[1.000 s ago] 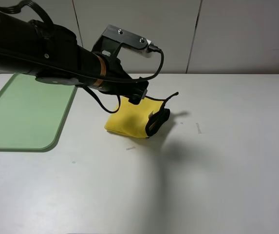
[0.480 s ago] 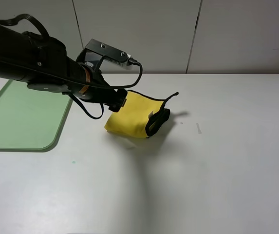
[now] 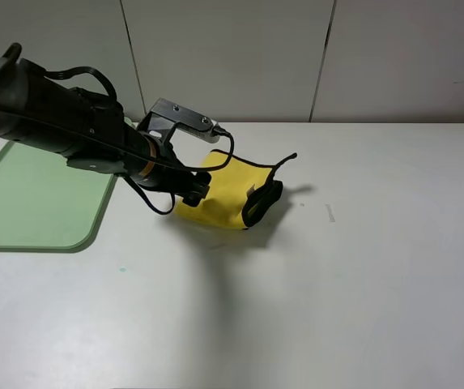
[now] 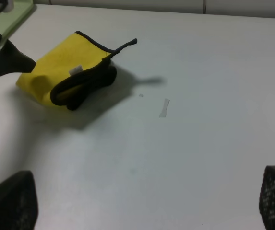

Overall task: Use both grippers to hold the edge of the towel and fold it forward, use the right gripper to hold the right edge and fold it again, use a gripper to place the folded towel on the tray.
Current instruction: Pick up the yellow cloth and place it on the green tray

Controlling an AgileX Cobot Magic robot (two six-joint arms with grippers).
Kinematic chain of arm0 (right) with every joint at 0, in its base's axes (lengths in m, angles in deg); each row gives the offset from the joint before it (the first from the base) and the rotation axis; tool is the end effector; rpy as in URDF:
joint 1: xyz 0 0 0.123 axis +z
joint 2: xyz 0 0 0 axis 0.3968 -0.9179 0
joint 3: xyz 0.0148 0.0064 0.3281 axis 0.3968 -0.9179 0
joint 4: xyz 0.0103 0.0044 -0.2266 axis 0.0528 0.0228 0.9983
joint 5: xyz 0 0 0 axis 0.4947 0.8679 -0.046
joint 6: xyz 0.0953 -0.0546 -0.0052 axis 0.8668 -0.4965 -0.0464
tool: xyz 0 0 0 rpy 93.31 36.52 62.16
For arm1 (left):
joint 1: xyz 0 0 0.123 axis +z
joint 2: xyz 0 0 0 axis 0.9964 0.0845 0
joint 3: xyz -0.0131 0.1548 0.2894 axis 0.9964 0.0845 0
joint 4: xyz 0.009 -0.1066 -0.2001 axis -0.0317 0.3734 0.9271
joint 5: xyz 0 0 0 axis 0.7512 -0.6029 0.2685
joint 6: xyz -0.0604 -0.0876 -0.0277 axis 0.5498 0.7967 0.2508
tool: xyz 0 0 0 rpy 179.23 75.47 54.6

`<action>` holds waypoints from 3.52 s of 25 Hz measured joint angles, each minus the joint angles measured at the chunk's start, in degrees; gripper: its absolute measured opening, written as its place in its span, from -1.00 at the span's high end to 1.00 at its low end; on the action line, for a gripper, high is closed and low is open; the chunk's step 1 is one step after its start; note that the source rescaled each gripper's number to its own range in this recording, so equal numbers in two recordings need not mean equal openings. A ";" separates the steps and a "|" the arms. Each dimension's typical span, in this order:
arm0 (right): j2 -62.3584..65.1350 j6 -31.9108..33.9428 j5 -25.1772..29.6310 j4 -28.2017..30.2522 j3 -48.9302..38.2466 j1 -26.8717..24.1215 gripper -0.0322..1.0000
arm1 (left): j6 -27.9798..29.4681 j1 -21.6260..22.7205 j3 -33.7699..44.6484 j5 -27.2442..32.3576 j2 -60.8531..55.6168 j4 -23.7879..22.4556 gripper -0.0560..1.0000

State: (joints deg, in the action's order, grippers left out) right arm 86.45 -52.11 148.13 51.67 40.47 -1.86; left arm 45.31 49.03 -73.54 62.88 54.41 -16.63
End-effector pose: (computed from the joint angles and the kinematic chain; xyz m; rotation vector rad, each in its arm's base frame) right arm -0.0498 -0.0171 0.2576 -0.3095 2.0002 0.3126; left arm 0.3117 -0.2195 0.1789 0.7622 2.3410 -0.1974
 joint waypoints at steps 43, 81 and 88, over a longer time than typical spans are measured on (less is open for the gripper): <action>0.00 0.00 0.00 -0.07 0.00 0.00 -1.00 | 2.85 0.07 -9.03 -11.85 14.75 4.69 -0.50; 0.00 0.00 0.00 -0.07 0.00 0.00 -1.00 | 0.03 3.51 -6.56 3.75 5.77 5.61 0.59; 0.00 0.00 0.00 -0.07 0.00 0.00 -1.00 | -2.00 9.48 -2.74 4.80 2.69 5.56 0.59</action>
State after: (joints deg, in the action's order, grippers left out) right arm 86.45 -52.11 148.13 51.60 40.47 -1.86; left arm 43.31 58.51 -76.28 67.68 57.10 -11.07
